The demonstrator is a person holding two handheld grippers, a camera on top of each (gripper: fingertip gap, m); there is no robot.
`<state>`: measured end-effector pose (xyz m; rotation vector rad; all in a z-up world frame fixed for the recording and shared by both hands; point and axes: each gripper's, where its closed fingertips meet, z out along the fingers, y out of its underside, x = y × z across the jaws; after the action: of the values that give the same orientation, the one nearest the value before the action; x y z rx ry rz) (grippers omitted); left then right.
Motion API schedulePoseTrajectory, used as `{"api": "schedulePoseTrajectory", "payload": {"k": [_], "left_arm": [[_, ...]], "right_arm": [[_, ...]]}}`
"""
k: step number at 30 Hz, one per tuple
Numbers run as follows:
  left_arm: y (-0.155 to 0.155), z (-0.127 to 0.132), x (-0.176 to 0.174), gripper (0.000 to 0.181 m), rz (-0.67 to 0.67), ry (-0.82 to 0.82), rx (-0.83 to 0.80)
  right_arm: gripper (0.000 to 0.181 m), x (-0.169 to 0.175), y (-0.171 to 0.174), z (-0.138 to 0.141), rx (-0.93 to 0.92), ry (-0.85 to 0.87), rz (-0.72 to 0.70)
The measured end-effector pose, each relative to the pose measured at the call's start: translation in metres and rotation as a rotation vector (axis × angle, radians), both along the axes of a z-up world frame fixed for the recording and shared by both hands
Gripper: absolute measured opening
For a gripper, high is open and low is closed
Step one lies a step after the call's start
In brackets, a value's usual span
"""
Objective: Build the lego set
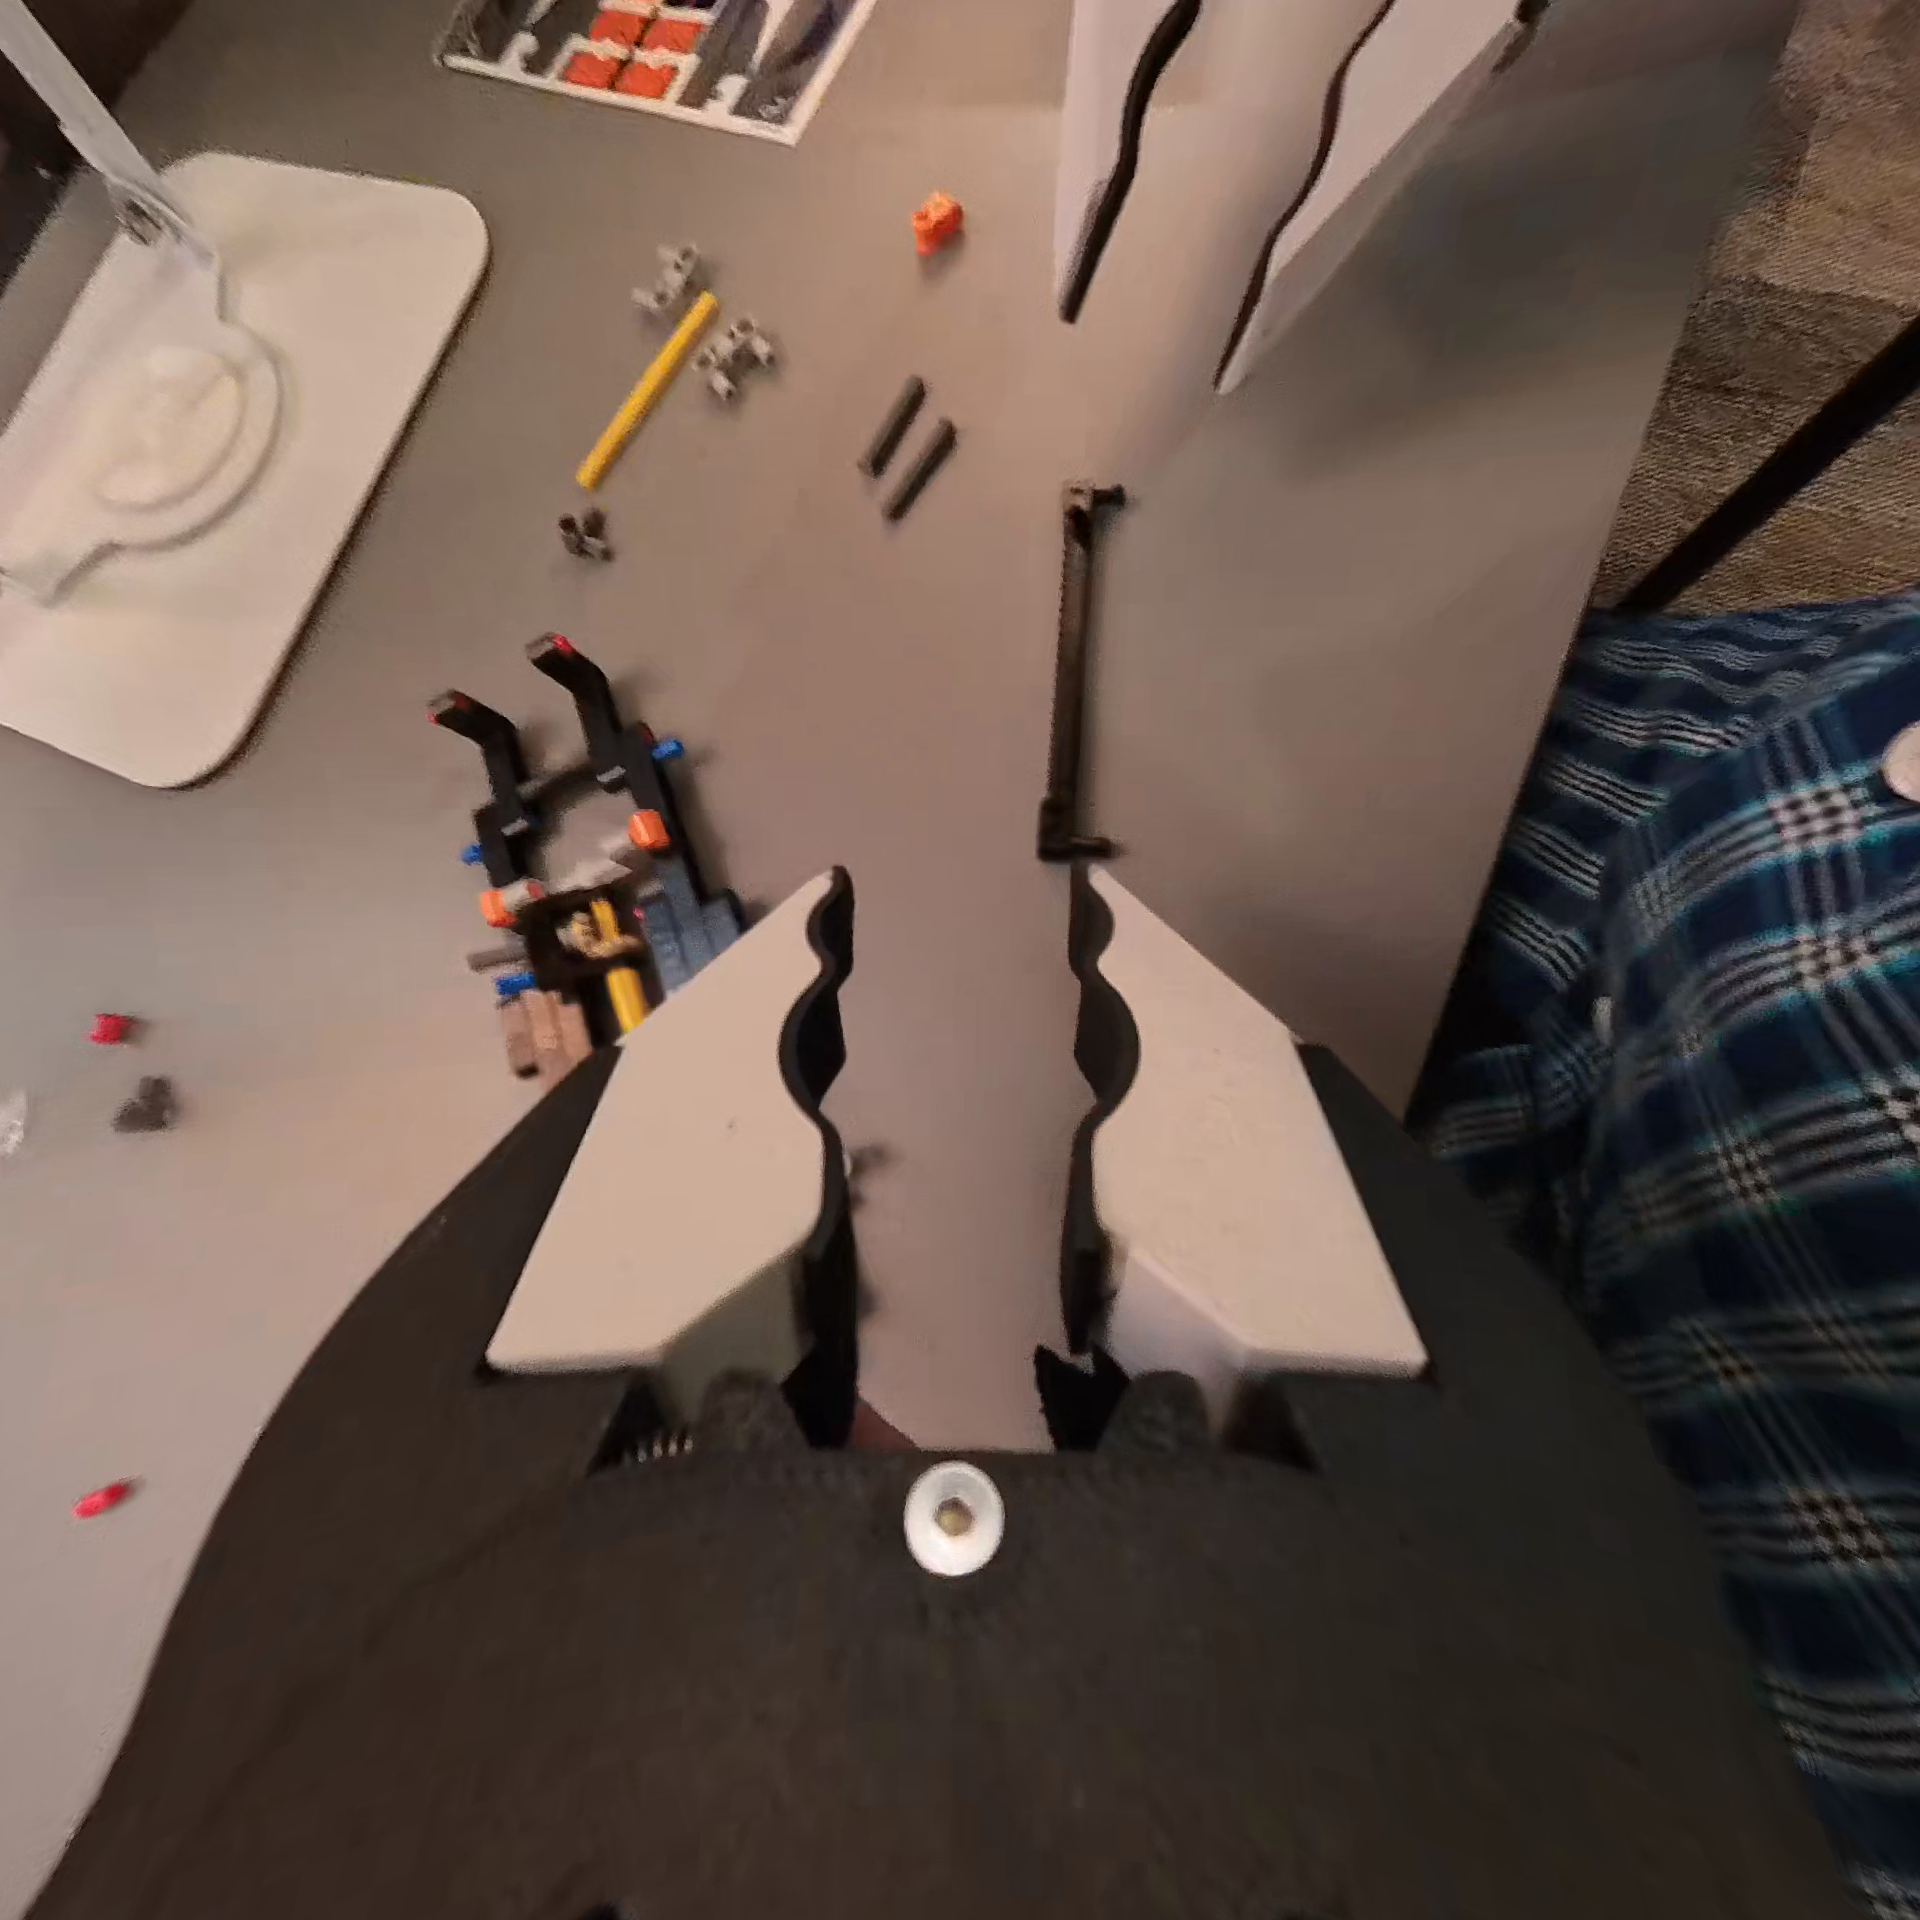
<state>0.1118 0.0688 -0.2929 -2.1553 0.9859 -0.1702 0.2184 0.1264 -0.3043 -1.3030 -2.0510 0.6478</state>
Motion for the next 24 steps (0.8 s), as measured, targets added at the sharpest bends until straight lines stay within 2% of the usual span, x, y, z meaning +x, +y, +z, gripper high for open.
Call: {"api": "schedulePoseTrajectory", "payload": {"k": [5, 8, 16, 20, 24], "left_arm": [[-0.008, -0.021, 0.015, 0.041, -0.009, 0.013, -0.012], [-0.004, -0.025, 0.023, 0.040, -0.012, 0.001, 0.007], [0.002, -0.038, 0.023, 0.036, -0.014, 0.045, 0.017], [-0.001, -0.038, 0.017, 0.034, 0.005, 0.017, 0.017], [-0.002, -0.039, 0.010, 0.033, 0.024, 0.008, 0.021]], "right_arm": [[0.033, -0.007, -0.004, -0.007, 0.006, -0.034, 0.042], [0.036, -0.013, -0.007, -0.006, 0.006, -0.036, 0.059], [0.031, -0.048, -0.023, -0.019, 0.057, -0.081, 0.146], [0.026, -0.058, -0.027, -0.025, 0.043, -0.110, 0.174], [0.011, -0.060, -0.029, -0.035, 0.013, -0.167, 0.197]]}}
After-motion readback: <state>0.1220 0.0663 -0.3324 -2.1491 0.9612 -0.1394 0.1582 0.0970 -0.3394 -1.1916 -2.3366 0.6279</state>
